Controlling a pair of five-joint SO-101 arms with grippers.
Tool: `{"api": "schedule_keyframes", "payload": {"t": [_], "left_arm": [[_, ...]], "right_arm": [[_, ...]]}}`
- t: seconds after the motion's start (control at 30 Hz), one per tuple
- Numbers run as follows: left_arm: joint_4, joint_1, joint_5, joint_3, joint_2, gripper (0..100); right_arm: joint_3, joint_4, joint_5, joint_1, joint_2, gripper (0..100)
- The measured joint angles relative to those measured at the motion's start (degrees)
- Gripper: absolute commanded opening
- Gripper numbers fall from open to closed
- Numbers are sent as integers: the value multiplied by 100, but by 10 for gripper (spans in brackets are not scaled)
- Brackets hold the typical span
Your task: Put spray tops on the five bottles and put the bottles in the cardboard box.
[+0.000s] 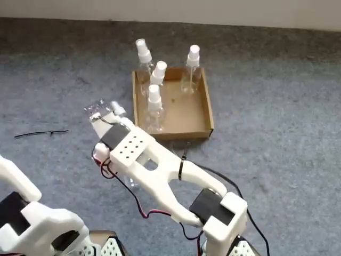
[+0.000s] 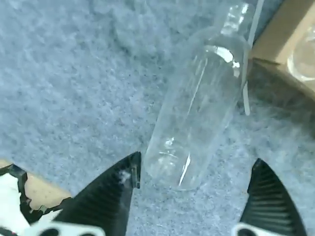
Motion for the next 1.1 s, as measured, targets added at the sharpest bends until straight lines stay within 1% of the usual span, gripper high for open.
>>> {"api": "schedule_keyframes", "payload": {"t": [0.33,0.5,0.57,0.7,0.77,0.93,1.03,1.1], "left_arm": [[0,9,-35,0,88,266],[0,70,-35,0,88,266],[0,70,-35,0,88,266],[0,70,-35,0,88,267],[0,70,-35,0,88,267],[0,70,-35,0,88,266],[0,70,-35,0,88,265],[0,70,-35,0,88,264]], "right_arm": [[1266,-1363,-149,-44,-290,289],[1705,-1732,-149,-53,-290,276],[1767,-1758,-149,-53,-290,215],[1785,-1776,-149,-105,-290,54],[1785,-1785,-149,-149,-290,6],[1785,-1758,-149,-316,-316,4],[1785,-1389,-149,-413,-413,4],[1705,-1046,18,-448,-721,4]]}}
